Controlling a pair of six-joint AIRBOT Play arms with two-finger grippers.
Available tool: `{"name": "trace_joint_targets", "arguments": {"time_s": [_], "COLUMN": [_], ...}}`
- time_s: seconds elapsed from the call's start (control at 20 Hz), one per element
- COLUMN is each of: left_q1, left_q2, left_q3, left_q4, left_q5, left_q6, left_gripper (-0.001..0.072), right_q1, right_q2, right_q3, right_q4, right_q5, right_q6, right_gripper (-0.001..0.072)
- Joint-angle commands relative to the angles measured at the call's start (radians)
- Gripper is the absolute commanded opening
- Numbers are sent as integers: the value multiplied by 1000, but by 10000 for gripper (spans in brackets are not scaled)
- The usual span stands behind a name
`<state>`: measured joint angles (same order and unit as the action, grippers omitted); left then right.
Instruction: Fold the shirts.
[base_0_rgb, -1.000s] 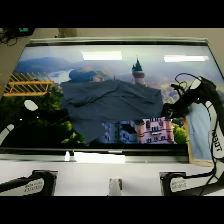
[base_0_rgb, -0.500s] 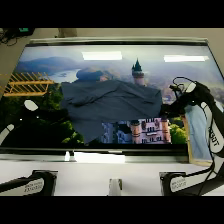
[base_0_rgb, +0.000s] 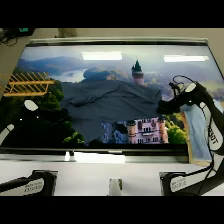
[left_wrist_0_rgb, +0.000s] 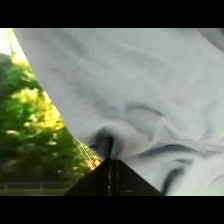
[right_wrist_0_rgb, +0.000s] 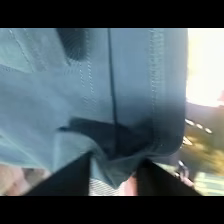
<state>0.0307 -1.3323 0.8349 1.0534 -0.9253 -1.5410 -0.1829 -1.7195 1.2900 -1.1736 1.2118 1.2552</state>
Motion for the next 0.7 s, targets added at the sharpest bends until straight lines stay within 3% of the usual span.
{"name": "trace_joint_targets", "arguments": {"time_s": [0.0, 0.05, 0.2, 0.4, 0.65], "left_q1": [0, 0, 0, 1, 2], "left_q2": [1, 1, 3, 96, 386], "left_q3": [1, 1, 3, 137, 577], "left_q4": [0, 0, 0, 1, 1], "left_q5": [-3, -3, -23, -49, 194], "left_q6": [-1, -1, 1, 68, 63], "left_gripper": [28, 29, 28, 27, 26], "right_q1": [1, 1, 1, 0, 1], "right_q2": [-3, -3, 4, 126, 431], "right_q3": [1, 1, 2, 76, 348], "right_q4": [23, 22, 21, 17, -42], "right_q5": [16, 21, 38, 45, -127], "right_q6": [3, 7, 18, 18, 154], "right_gripper": [117, 24, 22, 21, 22]}}
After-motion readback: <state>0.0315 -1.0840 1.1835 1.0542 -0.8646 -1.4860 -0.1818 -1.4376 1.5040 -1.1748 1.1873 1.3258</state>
